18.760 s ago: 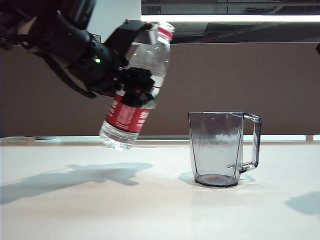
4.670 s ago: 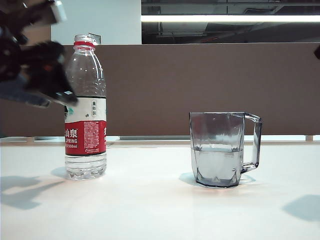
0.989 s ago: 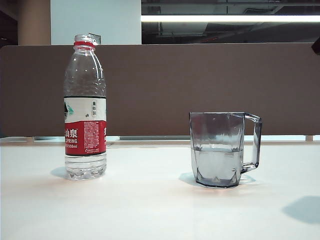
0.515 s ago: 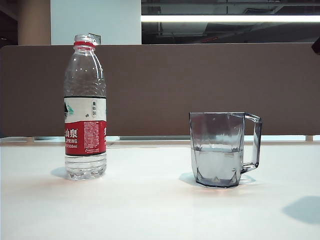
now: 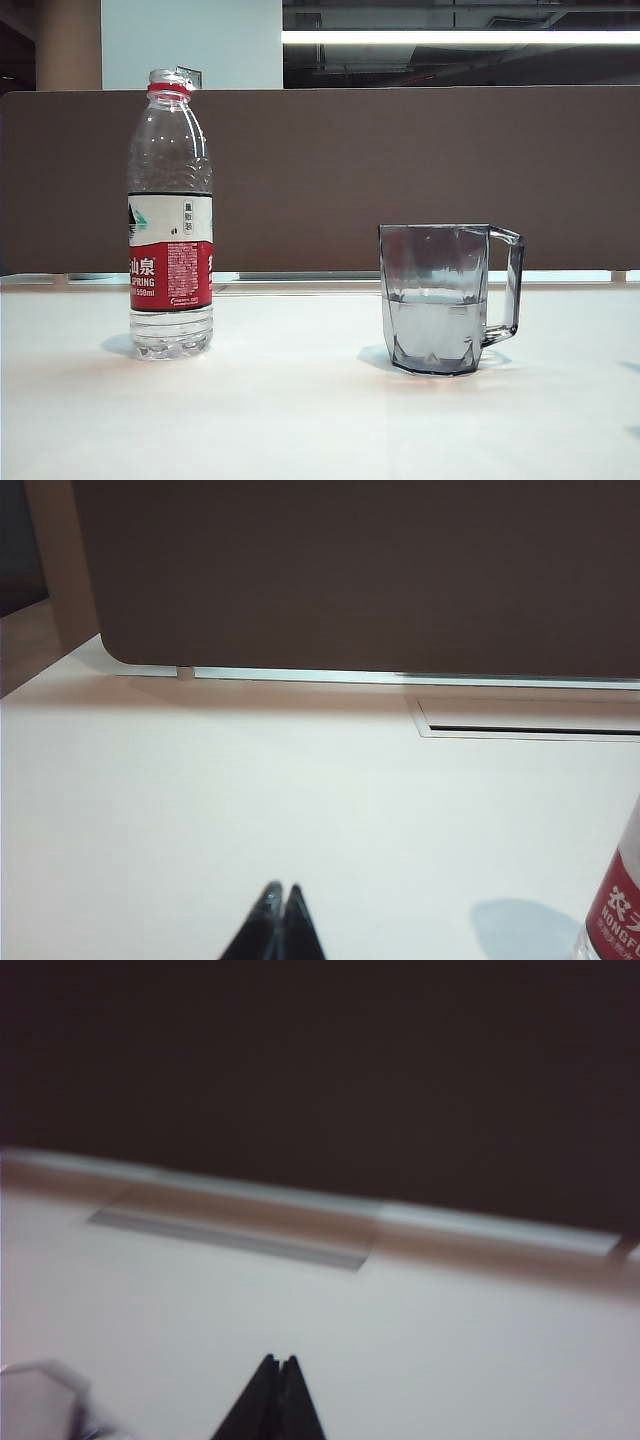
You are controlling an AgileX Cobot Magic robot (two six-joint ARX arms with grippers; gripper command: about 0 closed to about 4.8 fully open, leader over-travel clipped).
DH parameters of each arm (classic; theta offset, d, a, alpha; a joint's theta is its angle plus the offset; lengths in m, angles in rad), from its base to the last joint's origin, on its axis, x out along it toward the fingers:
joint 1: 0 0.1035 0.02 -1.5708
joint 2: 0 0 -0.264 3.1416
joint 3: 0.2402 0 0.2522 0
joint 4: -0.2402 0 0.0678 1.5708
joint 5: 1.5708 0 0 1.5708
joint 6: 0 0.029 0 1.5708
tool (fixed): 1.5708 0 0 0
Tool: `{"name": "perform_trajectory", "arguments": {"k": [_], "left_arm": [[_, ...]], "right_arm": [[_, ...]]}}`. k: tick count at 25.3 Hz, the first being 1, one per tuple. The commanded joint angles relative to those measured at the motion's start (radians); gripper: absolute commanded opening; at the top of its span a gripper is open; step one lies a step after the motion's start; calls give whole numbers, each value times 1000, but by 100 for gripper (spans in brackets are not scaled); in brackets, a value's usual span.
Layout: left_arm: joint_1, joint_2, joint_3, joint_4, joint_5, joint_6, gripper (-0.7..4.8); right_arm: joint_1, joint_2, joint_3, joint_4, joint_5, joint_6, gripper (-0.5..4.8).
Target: Pick up the mineral water bottle with the left hand on the table and pour water into the mug until it's half full.
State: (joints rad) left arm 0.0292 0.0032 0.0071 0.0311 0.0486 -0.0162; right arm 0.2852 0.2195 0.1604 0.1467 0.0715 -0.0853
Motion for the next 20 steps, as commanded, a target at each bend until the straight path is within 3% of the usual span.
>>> {"name": "perform_trajectory", "arguments": {"k": [1, 7, 13, 15, 20], "left_arm": [[-1, 1, 3, 8, -2, 2, -5], [-1, 1, 3, 8, -3, 2, -5], [-1, 1, 3, 8, -2, 2, -5], [-1, 1, 3, 8, -2, 2, -5], [-1, 1, 3, 8, -2, 2, -5]], "right_arm": [[-78, -40, -38, 119, 1, -112, -1], [-264, -154, -122, 116, 1, -115, -1], [-278, -182, -156, 113, 5, -108, -1], [-266, -192, -161, 76, -4, -41, -1], [-241, -218, -160, 29, -5, -18, -1]]}}
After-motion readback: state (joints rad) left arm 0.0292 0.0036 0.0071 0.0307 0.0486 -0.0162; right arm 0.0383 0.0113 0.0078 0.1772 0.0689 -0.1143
